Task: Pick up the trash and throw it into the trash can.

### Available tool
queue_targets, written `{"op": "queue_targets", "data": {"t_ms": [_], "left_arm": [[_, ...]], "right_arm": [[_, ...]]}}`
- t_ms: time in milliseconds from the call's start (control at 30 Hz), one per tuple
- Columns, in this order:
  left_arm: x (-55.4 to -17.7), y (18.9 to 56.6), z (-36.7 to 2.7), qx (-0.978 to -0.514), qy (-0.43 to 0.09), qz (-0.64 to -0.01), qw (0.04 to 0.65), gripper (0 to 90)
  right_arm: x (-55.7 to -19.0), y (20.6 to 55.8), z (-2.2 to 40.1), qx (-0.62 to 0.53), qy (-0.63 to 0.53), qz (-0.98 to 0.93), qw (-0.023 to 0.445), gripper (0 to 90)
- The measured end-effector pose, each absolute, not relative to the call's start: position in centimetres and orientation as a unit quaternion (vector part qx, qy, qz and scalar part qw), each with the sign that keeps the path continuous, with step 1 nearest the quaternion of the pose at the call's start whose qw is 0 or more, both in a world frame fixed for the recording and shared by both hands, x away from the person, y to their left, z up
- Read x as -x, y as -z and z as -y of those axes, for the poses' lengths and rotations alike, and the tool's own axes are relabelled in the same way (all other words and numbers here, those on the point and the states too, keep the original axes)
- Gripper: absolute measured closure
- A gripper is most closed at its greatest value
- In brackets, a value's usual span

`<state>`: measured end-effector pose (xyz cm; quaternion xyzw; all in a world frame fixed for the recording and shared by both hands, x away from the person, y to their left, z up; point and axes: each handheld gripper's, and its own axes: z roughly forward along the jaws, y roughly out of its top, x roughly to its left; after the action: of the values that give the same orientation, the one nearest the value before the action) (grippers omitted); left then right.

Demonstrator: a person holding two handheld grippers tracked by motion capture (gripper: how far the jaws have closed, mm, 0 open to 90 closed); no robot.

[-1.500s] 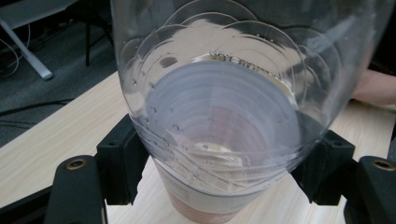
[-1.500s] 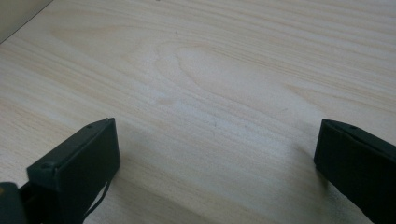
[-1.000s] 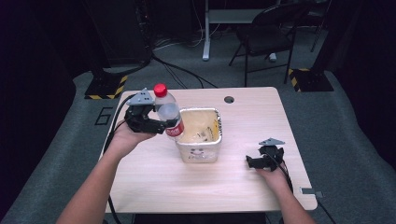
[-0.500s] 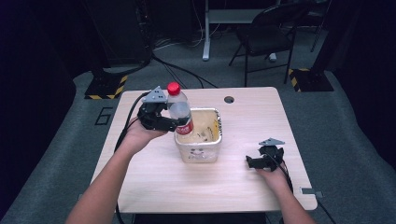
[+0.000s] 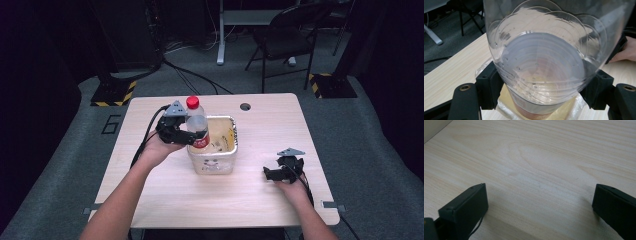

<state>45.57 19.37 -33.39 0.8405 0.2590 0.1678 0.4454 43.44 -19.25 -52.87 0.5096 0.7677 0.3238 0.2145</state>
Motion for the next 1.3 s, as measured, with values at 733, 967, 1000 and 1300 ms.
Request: {"op": "queue_targets", "data": {"t_ms": [733, 967, 1000, 1300], "left_arm": [[-46.8, 37.7, -18.2, -0.845, -0.165, -0.274, 0.428, 27.9], [-47.1, 39.0, -18.2, -0.850, -0.158, -0.280, 0.418, 27.8], [-47.1, 39.0, -18.2, -0.850, -0.158, -0.280, 0.418, 27.8], [-47.1, 39.7, -18.0, -0.854, -0.154, -0.278, 0.413, 27.8]], "right_arm": [[-43.4, 52.9, 19.2, -0.512, -0.324, -0.767, 0.213, 0.0], [-43.4, 52.9, 19.2, -0.512, -0.324, -0.767, 0.213, 0.0], [-43.4, 52.9, 19.2, -0.512, -0.324, -0.767, 0.213, 0.0], [-43.4, 52.9, 19.2, -0.510, -0.324, -0.768, 0.212, 0.0]]}}
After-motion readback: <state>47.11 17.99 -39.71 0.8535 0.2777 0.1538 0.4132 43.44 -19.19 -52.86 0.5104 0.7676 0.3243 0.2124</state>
